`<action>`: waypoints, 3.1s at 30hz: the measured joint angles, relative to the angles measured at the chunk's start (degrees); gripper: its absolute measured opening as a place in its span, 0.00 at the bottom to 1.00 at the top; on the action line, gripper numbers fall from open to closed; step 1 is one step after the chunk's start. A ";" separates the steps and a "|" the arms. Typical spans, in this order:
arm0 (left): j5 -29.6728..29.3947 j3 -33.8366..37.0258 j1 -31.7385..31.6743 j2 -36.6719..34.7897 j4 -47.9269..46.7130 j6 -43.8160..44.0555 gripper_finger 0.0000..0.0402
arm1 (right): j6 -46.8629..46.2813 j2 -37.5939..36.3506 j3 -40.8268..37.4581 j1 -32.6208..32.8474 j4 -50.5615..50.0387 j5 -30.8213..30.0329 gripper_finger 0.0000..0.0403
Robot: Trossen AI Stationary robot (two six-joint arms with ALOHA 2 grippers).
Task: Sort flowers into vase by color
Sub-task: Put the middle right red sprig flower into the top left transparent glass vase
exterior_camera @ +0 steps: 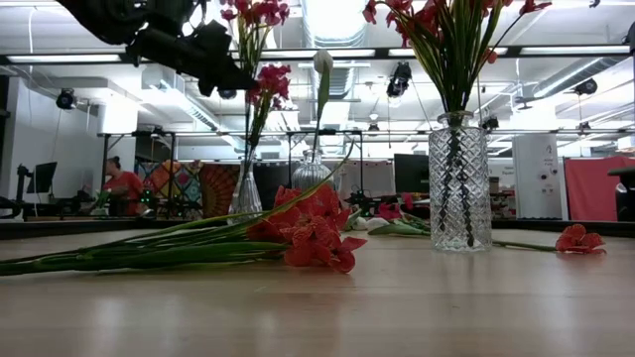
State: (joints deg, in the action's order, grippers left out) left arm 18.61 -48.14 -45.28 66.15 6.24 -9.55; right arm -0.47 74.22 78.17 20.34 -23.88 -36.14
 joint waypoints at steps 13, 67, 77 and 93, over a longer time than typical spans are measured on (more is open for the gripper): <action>-0.01 1.93 0.00 -0.11 1.29 0.23 0.00 | 0.00 0.02 -0.09 -0.02 0.04 0.00 0.42; -0.02 4.81 0.00 0.37 3.49 2.58 0.00 | -0.63 0.02 -0.61 -0.02 0.09 0.00 0.42; -0.02 4.81 0.00 2.10 3.93 2.58 0.00 | -0.63 0.02 -0.61 -0.01 0.10 0.00 0.42; 0.42 7.81 0.02 2.29 9.71 4.06 0.00 | -0.63 0.02 -0.61 0.00 0.07 0.00 0.42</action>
State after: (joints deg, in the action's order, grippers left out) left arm 19.03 -40.33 -45.25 68.45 15.95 -5.49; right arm -1.10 74.24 77.56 20.34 -23.81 -36.14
